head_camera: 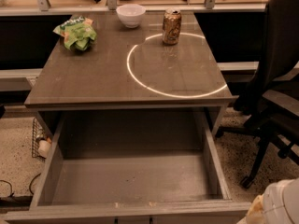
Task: Close top drawer
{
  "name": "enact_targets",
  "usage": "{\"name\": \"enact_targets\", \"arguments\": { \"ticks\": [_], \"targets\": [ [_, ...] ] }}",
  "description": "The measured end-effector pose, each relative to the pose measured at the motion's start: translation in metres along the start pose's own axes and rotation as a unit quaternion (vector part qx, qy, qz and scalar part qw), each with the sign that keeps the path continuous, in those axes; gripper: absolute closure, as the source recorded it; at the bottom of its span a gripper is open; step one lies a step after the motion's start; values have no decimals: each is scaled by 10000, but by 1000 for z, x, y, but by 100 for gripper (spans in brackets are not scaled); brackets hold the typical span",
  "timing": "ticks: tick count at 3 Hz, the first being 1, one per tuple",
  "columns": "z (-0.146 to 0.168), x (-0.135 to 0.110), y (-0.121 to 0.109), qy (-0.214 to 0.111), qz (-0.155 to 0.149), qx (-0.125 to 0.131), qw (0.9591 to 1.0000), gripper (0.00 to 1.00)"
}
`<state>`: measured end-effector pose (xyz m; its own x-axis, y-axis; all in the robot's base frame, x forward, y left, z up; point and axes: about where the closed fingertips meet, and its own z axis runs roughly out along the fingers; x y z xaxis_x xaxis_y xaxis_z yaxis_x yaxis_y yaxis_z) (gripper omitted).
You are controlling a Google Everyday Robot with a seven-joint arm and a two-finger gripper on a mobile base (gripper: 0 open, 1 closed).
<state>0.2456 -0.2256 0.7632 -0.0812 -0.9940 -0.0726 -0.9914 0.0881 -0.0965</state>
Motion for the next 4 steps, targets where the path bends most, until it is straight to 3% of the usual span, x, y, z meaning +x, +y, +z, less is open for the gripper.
{"name": "enact_targets", "arguments": {
  "ticks": [1,2,3,4],
  "targets": [
    [34,-17,25,-364,-108,-495,9981,100],
    [58,-36,37,-644,-195,-745,9950,100],
    [78,-50,39,-663,-253,-789,9944,100],
    [104,-59,36,-484,-199,-718,9960,100]
  ]
}}
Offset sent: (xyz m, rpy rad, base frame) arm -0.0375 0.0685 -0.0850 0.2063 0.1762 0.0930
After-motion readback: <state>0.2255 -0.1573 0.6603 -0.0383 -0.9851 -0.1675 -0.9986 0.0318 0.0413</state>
